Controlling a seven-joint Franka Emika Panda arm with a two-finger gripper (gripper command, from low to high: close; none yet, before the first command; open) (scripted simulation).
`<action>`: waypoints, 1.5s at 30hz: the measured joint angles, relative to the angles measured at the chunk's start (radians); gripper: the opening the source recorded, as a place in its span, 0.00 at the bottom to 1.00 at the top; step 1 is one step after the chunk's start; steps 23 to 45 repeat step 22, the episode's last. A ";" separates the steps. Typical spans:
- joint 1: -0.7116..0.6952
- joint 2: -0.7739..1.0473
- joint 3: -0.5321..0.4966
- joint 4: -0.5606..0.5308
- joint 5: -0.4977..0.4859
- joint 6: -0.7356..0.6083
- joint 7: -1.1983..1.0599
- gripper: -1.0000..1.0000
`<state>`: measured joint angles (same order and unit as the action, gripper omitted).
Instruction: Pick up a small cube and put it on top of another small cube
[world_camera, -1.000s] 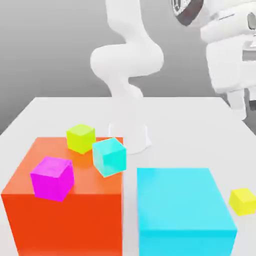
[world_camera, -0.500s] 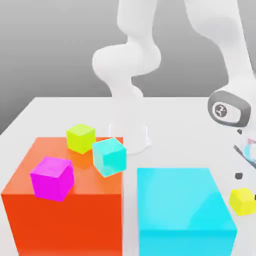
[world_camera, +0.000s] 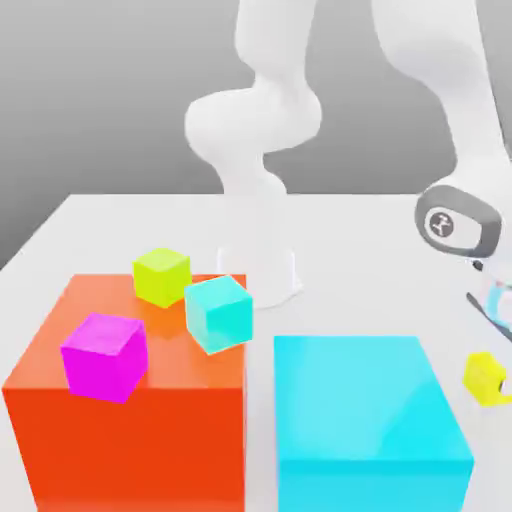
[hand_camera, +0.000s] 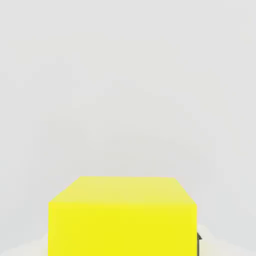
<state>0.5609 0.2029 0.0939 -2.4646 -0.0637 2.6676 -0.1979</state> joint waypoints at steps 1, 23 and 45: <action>-0.027 -0.024 -0.024 0.021 0.009 -0.042 -0.014 0.00; -0.582 -0.245 -0.341 0.253 0.054 -0.499 -0.164 1.00; -0.582 -0.245 -0.341 0.253 0.054 -0.499 -0.164 1.00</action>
